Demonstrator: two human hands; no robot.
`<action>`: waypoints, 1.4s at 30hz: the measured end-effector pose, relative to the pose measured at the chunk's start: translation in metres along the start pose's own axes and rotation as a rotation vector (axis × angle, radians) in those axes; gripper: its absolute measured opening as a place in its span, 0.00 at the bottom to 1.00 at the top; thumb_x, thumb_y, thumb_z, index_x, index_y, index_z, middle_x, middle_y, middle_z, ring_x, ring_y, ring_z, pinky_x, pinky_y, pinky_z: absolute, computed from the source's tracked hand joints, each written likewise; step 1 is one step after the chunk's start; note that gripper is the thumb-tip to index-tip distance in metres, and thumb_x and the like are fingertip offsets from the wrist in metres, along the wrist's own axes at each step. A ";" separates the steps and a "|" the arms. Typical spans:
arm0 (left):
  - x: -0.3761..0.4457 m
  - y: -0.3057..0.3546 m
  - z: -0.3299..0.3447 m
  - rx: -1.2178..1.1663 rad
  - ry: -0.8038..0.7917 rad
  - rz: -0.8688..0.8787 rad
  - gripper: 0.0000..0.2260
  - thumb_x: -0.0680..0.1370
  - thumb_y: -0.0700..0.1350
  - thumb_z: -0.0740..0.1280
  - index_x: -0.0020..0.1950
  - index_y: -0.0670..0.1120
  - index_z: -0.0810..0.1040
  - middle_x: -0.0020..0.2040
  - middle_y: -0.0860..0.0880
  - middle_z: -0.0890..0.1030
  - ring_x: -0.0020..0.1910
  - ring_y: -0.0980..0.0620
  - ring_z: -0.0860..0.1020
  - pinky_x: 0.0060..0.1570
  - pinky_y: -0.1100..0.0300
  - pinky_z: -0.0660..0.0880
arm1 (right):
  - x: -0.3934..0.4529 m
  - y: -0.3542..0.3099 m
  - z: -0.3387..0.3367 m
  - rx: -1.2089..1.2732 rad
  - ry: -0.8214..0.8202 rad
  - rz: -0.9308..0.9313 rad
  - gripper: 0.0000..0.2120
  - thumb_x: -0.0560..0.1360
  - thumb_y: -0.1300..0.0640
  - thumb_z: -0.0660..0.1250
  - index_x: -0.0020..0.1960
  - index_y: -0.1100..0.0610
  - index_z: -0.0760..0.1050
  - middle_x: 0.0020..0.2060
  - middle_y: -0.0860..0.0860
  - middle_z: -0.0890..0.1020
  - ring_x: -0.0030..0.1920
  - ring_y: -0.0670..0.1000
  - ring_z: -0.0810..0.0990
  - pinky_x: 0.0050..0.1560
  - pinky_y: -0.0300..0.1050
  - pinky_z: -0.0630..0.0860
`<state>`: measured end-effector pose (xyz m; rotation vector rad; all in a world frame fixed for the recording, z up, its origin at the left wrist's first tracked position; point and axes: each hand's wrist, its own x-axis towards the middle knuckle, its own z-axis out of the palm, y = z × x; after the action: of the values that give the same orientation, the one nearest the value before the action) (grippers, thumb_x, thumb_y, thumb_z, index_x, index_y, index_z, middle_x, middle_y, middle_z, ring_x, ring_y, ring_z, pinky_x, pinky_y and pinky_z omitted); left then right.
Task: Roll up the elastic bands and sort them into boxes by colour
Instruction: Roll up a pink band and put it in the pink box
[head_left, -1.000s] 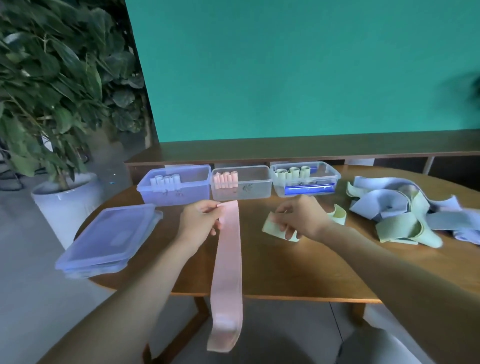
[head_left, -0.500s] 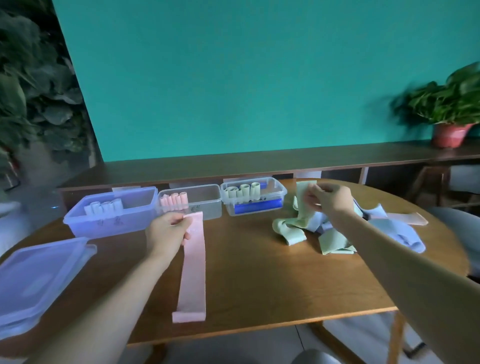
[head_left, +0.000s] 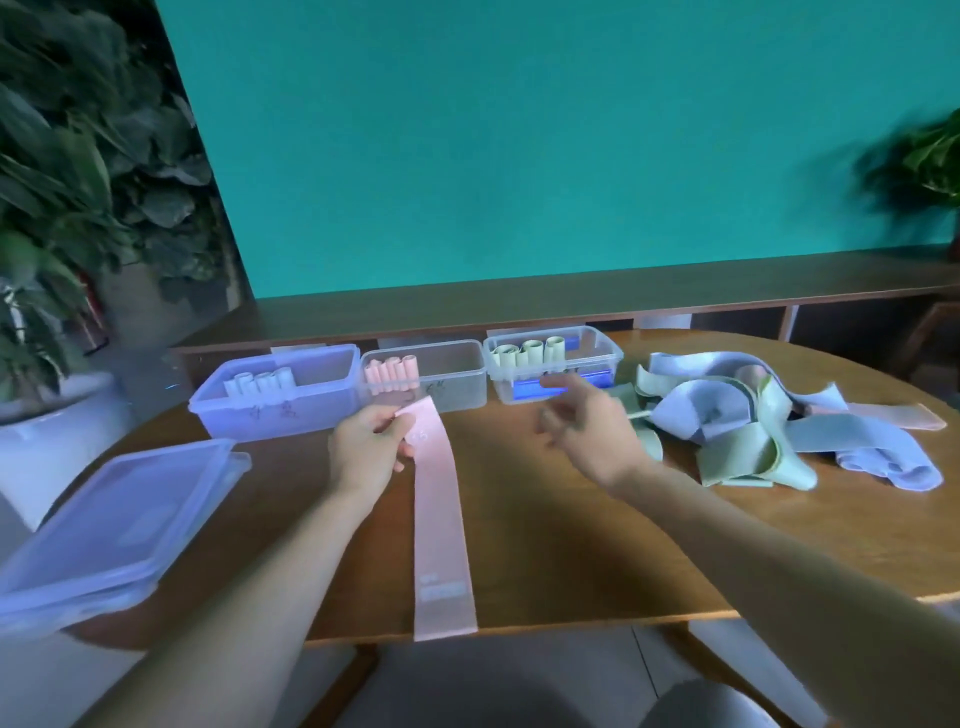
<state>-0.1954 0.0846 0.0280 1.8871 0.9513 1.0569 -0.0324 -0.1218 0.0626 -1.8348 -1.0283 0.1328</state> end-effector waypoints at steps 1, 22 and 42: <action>0.002 -0.003 -0.001 -0.008 -0.004 0.002 0.06 0.80 0.47 0.70 0.52 0.46 0.83 0.37 0.50 0.84 0.31 0.55 0.81 0.29 0.69 0.75 | -0.003 -0.004 0.018 -0.035 -0.097 -0.028 0.16 0.80 0.52 0.68 0.67 0.52 0.75 0.51 0.48 0.86 0.49 0.47 0.85 0.56 0.48 0.81; 0.038 -0.034 0.013 -0.020 0.015 -0.062 0.14 0.78 0.45 0.72 0.63 0.48 0.80 0.52 0.52 0.84 0.37 0.59 0.83 0.49 0.61 0.81 | 0.033 0.012 0.114 -0.503 -0.417 -0.169 0.33 0.78 0.30 0.56 0.78 0.45 0.62 0.77 0.49 0.67 0.74 0.56 0.68 0.73 0.55 0.68; -0.130 0.001 -0.082 0.129 -0.512 0.204 0.06 0.73 0.50 0.77 0.49 0.55 0.86 0.48 0.60 0.84 0.51 0.56 0.82 0.49 0.65 0.78 | -0.081 -0.005 0.057 0.004 -0.450 -0.420 0.10 0.74 0.51 0.76 0.53 0.53 0.85 0.49 0.42 0.85 0.52 0.45 0.83 0.55 0.41 0.78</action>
<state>-0.3175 -0.0078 0.0164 2.2466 0.5488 0.5780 -0.1152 -0.1370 0.0102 -1.5771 -1.7029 0.3009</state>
